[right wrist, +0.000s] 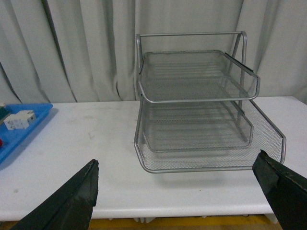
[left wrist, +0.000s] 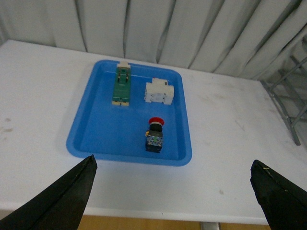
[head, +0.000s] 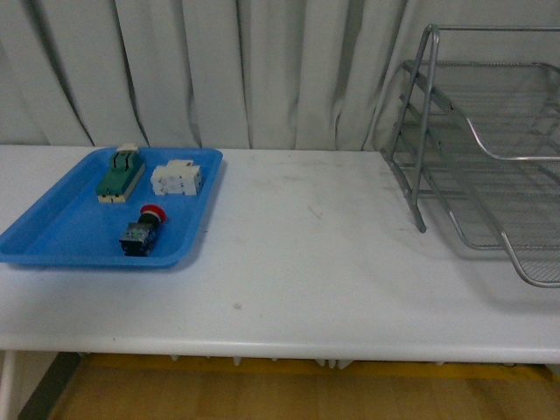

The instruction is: Place button on rack with both arms

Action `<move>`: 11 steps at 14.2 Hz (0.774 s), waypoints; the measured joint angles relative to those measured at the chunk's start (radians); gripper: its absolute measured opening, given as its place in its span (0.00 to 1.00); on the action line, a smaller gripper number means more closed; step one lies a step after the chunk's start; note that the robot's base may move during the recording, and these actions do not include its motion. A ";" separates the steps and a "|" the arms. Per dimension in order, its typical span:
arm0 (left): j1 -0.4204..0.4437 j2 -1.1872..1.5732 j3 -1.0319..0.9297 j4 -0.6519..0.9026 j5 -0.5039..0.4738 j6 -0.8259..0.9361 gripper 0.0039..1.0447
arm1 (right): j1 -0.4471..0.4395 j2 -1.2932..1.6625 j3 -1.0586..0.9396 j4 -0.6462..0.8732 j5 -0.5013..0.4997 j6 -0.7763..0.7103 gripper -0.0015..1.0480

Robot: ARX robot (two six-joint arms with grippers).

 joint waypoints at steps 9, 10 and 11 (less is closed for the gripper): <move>-0.211 1.077 0.726 -0.100 -0.088 0.122 0.94 | 0.000 0.000 0.000 0.000 0.000 0.000 0.94; -0.198 1.158 0.797 -0.108 -0.094 0.156 0.94 | 0.000 0.000 0.000 0.000 0.000 0.000 0.94; -0.155 1.276 0.848 -0.135 -0.119 0.161 0.94 | 0.000 0.000 0.000 0.000 0.000 0.000 0.94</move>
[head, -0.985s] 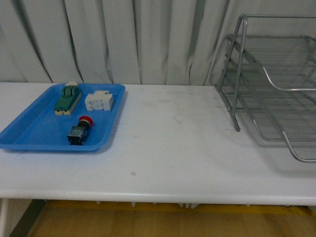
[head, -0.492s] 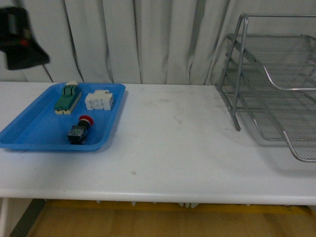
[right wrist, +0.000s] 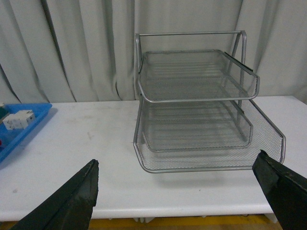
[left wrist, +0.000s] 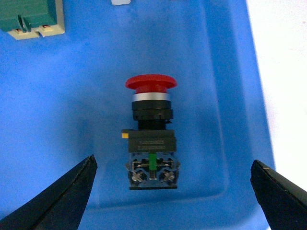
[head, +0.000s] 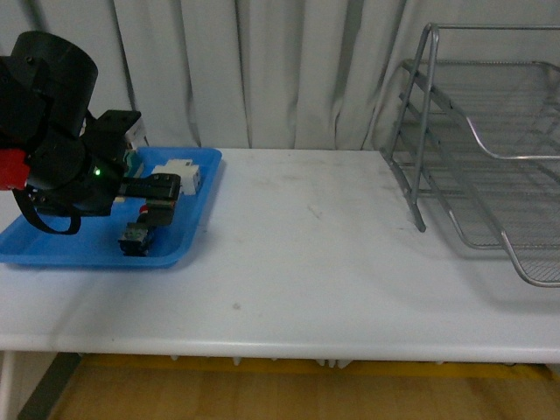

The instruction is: Place button on rack with both arms

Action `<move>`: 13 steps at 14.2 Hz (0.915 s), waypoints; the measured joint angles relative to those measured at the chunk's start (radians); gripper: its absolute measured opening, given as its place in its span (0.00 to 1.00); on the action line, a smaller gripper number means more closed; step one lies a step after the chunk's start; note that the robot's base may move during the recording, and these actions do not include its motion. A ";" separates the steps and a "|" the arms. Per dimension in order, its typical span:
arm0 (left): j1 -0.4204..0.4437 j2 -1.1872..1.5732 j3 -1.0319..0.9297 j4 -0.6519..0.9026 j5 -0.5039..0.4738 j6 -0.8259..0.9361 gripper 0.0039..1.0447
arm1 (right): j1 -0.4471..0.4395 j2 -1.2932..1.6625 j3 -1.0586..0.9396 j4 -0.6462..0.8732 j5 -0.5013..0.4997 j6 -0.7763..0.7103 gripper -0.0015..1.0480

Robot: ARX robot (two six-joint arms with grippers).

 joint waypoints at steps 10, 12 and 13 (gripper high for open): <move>0.022 0.127 0.092 -0.003 -0.029 -0.015 0.94 | 0.000 0.000 0.000 0.000 0.000 0.000 0.94; 0.022 0.132 0.093 -0.004 -0.031 -0.014 0.94 | 0.000 0.000 0.000 0.000 0.000 0.000 0.94; 0.022 0.137 0.095 -0.005 -0.033 -0.015 0.94 | 0.000 0.000 0.000 0.000 0.000 0.000 0.94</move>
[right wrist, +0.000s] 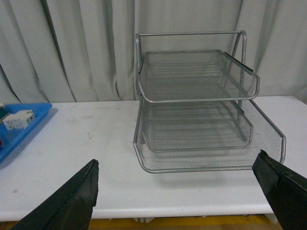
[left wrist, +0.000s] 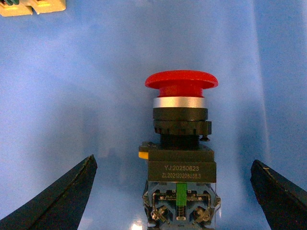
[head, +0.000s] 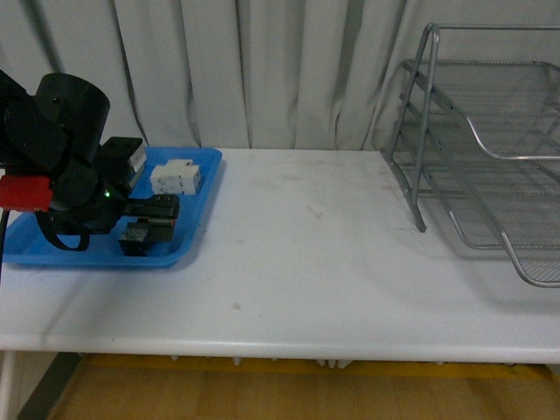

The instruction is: Place button on rack with both arms

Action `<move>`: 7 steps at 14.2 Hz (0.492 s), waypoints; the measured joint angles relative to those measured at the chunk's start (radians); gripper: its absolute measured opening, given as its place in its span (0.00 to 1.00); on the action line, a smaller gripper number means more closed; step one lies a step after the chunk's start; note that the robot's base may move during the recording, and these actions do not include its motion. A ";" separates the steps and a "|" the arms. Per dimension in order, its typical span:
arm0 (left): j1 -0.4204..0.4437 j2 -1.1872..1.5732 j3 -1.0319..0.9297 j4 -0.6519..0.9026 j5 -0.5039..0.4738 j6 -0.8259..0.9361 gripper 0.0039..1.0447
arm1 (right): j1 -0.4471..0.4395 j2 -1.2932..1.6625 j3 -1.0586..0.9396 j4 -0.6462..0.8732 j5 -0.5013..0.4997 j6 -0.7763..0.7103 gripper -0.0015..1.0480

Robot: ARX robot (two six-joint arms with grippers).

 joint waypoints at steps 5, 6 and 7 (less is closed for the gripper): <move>-0.011 0.040 0.018 0.002 -0.003 -0.006 0.78 | 0.000 0.000 0.000 0.000 0.000 0.000 0.94; -0.012 0.040 0.018 0.004 -0.003 -0.012 0.64 | 0.000 0.000 0.000 0.000 0.000 0.000 0.94; -0.013 0.040 0.018 0.006 -0.005 -0.012 0.55 | 0.000 0.000 0.000 0.000 0.000 0.000 0.94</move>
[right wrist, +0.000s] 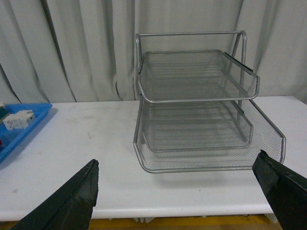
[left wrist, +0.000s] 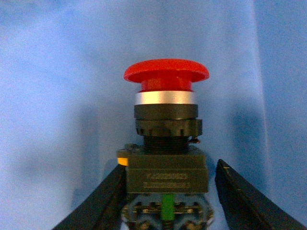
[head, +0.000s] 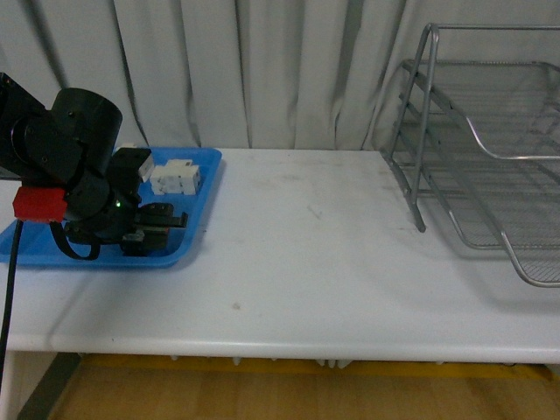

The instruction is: Place button on rack with both arms

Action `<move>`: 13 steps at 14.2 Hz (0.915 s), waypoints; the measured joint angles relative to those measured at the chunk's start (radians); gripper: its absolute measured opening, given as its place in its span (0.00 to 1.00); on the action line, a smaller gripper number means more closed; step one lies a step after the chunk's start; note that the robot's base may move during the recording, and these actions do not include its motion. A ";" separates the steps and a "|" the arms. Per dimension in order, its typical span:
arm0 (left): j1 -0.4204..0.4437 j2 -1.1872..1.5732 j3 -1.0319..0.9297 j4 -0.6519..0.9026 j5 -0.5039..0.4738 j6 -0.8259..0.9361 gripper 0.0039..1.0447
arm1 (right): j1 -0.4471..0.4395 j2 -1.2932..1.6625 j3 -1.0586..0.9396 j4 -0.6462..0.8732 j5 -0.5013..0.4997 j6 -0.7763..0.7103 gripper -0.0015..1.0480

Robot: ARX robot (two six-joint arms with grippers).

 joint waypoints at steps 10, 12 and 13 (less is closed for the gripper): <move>-0.008 -0.933 -0.714 0.175 0.054 -0.004 0.34 | 0.000 0.000 0.000 0.000 0.000 0.000 0.94; 0.020 -1.069 -0.813 0.151 0.033 0.000 0.34 | 0.000 0.000 0.000 0.000 0.000 0.000 0.94; 0.033 -1.126 -0.850 0.136 0.024 0.001 0.34 | 0.000 0.000 0.000 0.000 0.000 0.000 0.94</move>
